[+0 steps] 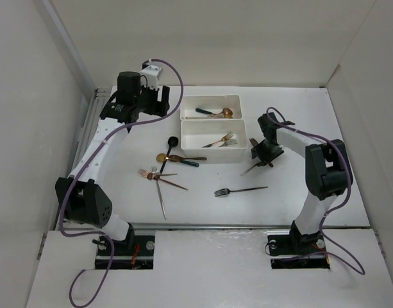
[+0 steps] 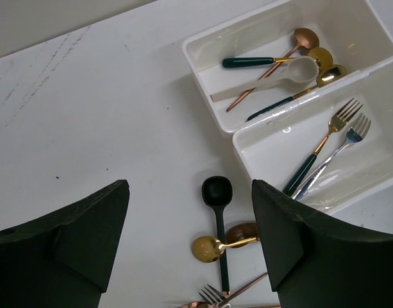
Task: Sort the eating utensils into containers
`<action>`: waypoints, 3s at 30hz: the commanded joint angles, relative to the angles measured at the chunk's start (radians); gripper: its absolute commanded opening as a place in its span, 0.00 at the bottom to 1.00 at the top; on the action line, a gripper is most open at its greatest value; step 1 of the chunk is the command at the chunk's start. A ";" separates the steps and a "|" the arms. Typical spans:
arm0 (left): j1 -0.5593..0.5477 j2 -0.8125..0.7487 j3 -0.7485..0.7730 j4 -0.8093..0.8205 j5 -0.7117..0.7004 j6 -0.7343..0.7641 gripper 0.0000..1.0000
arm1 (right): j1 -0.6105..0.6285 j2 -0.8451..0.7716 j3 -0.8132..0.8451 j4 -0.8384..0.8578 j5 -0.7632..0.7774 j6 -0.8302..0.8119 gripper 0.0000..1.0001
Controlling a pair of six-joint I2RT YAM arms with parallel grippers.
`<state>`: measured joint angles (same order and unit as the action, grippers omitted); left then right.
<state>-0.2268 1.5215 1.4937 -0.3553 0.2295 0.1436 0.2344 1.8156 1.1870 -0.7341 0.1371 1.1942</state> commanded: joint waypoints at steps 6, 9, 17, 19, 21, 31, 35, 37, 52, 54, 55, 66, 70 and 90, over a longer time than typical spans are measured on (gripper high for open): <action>0.007 -0.047 -0.020 0.042 -0.033 -0.016 0.75 | -0.067 0.042 -0.007 -0.042 -0.034 -0.007 0.27; 0.018 -0.047 -0.010 0.042 -0.044 -0.016 0.75 | -0.067 0.042 -0.007 -0.042 -0.043 -0.019 0.04; 0.018 -0.038 -0.010 0.053 -0.064 -0.016 0.75 | -0.086 -0.073 -0.067 0.045 -0.056 -0.085 0.00; 0.018 -0.038 -0.010 0.053 -0.064 -0.016 0.75 | -0.077 -0.120 -0.029 0.035 0.010 -0.085 0.00; 0.018 -0.038 -0.001 0.044 -0.064 -0.007 0.75 | -0.057 -0.194 0.015 -0.005 0.085 -0.122 0.00; 0.070 -0.020 0.008 0.044 -0.053 -0.016 0.75 | 0.058 -0.410 0.318 0.002 0.435 -0.004 0.00; 0.089 -0.020 0.008 0.033 -0.033 -0.026 0.75 | 0.091 -0.336 0.382 0.266 0.395 0.117 0.00; 0.089 -0.020 0.008 0.033 -0.033 -0.015 0.75 | 0.118 -0.265 0.486 0.311 0.371 0.171 0.00; 0.164 -0.047 -0.049 0.013 -0.004 -0.015 0.75 | 0.226 0.329 0.933 0.157 0.137 0.433 0.00; 0.164 -0.047 -0.058 0.013 -0.004 -0.015 0.75 | 0.235 0.338 0.919 0.145 0.113 0.465 0.00; 0.164 -0.047 -0.058 0.024 -0.004 -0.015 0.75 | 0.235 0.361 0.906 0.154 0.098 0.478 0.00; 0.164 -0.066 -0.058 0.049 -0.024 -0.006 0.75 | 0.255 0.364 0.761 0.331 0.027 0.509 0.36; 0.164 -0.066 -0.058 0.049 -0.024 -0.006 0.75 | 0.255 0.343 0.773 0.387 0.018 0.358 0.45; 0.164 -0.196 -0.182 0.072 0.033 -0.101 0.75 | 0.469 -0.389 0.108 0.063 -0.463 -1.712 0.87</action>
<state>-0.0643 1.3869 1.3460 -0.3256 0.2428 0.0689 0.6395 1.4265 1.4052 -0.4423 -0.2173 -0.0544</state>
